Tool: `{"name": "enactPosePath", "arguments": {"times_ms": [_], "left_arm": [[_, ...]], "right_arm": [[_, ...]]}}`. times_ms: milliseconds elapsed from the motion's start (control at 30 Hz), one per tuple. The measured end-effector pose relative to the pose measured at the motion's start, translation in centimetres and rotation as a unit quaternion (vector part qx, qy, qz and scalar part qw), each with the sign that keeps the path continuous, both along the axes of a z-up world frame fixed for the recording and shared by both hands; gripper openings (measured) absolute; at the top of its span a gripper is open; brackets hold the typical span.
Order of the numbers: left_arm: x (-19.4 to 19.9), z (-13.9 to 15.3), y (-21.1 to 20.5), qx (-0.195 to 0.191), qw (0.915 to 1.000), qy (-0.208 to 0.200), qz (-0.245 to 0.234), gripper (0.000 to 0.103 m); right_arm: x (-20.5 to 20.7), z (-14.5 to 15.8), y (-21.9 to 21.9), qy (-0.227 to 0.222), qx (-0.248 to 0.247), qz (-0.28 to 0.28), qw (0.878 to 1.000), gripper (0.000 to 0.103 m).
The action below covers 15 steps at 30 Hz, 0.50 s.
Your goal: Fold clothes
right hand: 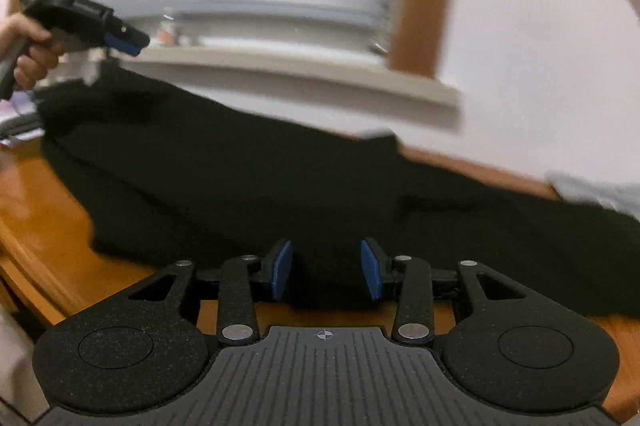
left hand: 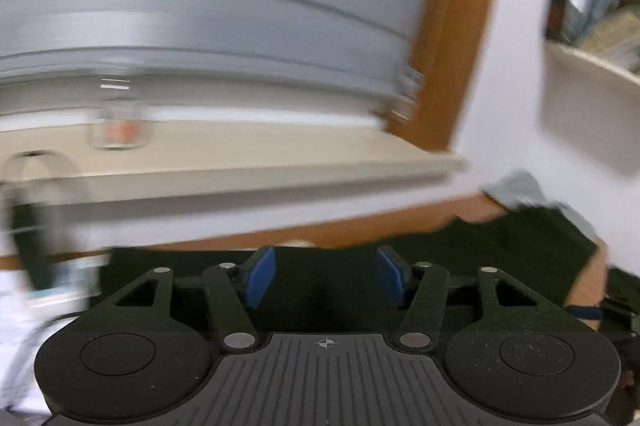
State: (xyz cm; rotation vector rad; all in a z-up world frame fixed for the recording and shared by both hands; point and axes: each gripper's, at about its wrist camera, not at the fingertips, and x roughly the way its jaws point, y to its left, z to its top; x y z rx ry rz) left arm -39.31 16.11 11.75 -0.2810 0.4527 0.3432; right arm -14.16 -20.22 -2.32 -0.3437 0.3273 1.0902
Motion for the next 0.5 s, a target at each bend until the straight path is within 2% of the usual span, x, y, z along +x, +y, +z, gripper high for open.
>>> {"name": "enactPosePath", "arguments": {"times_ms": [100, 200, 267, 333, 367, 433, 500], "left_arm": [[7.0, -0.8, -2.6, 0.016, 0.998, 0.025, -0.055, 0.063], [14.1, -2.2, -4.9, 0.016, 0.9929, 0.045, -0.109, 0.064], [18.1, -3.4, -6.0, 0.013, 0.9888, 0.055, -0.138, 0.064], [21.4, -4.6, -6.4, 0.01, 0.987, 0.061, -0.148, 0.064], [22.5, -5.1, -6.5, 0.009, 0.9865, 0.063, -0.151, 0.064], [24.6, -6.2, -6.8, 0.008, 0.9852, 0.065, -0.158, 0.064], [25.5, -7.0, -7.0, 0.007, 0.9852, 0.065, -0.159, 0.064]], "right_arm": [[0.5, -0.8, -0.6, -0.001, -0.01, 0.002, 1.0, 0.04], [0.2, -1.2, -0.2, -0.008, -0.014, 0.009, 1.0, 0.039], [0.3, -1.5, 0.0, -0.009, -0.01, 0.005, 1.0, 0.039], [0.8, -1.5, 0.2, 0.005, -0.002, 0.0, 1.0, 0.038], [1.1, -1.6, 0.1, 0.012, 0.003, 0.0, 1.0, 0.035], [1.8, -1.6, -0.2, 0.026, 0.012, -0.003, 1.0, 0.014], [2.3, -1.1, -1.1, 0.045, 0.025, -0.005, 0.999, 0.006]]}}
